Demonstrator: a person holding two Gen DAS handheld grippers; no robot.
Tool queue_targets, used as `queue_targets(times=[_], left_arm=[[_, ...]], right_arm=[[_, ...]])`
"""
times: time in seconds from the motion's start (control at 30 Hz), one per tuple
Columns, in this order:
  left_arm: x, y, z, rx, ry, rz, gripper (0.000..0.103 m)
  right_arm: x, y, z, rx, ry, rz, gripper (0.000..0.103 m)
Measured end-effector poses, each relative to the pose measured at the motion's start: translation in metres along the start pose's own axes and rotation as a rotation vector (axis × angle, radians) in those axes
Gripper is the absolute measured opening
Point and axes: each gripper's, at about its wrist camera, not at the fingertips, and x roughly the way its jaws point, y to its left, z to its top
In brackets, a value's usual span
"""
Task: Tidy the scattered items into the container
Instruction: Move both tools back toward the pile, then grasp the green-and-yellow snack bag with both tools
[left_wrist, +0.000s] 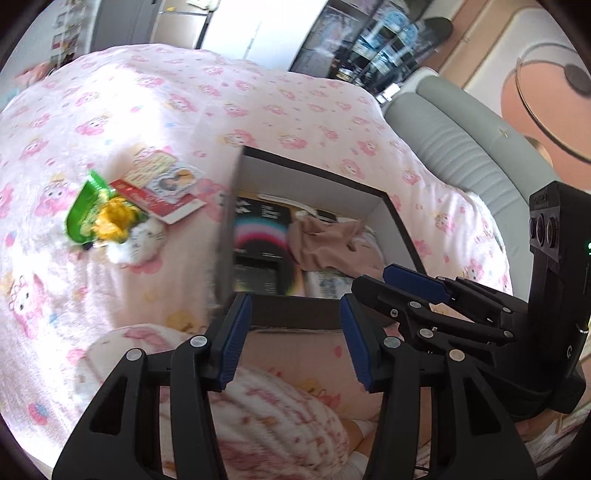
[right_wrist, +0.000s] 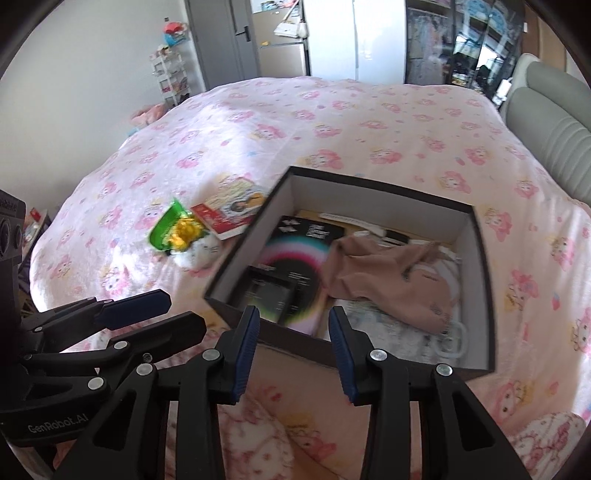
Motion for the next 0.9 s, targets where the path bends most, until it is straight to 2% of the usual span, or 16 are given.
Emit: queue_targets(times=[0.2, 0.47, 0.53, 0.6, 0.7, 0.8, 0.9], left_arm=[[-0.017, 0.062, 0.0, -0.129, -0.063, 0.039, 0.049], [-0.013, 0.158, 0.009, -0.334, -0.116, 0.068, 0.053], [-0.003, 0.181, 0.015, -0.363, -0.11, 0.143, 0.053], [0.011, 0.204, 0.02, -0.396, -0.096, 0.183, 0.053], [0.044, 0.248, 0.034, -0.497, -0.037, 0.242, 0.052], [0.068, 0.276, 0.047, -0.527, -0.036, 0.239, 0.052], [0.089, 0.3, 0.056, -0.571, -0.024, 0.177, 0.052]], right_arm=[[0.027, 0.055, 0.019, -0.082, 0.012, 0.044, 0.034], [0.097, 0.106, 0.058, -0.085, 0.124, 0.215, 0.034], [0.118, 0.111, 0.067, -0.047, 0.153, 0.24, 0.034], [0.145, 0.117, 0.076, -0.024, 0.197, 0.232, 0.034], [0.184, 0.121, 0.082, -0.004, 0.273, 0.206, 0.034], [0.213, 0.122, 0.081, 0.03, 0.347, 0.21, 0.034], [0.229, 0.126, 0.082, 0.015, 0.368, 0.203, 0.034]])
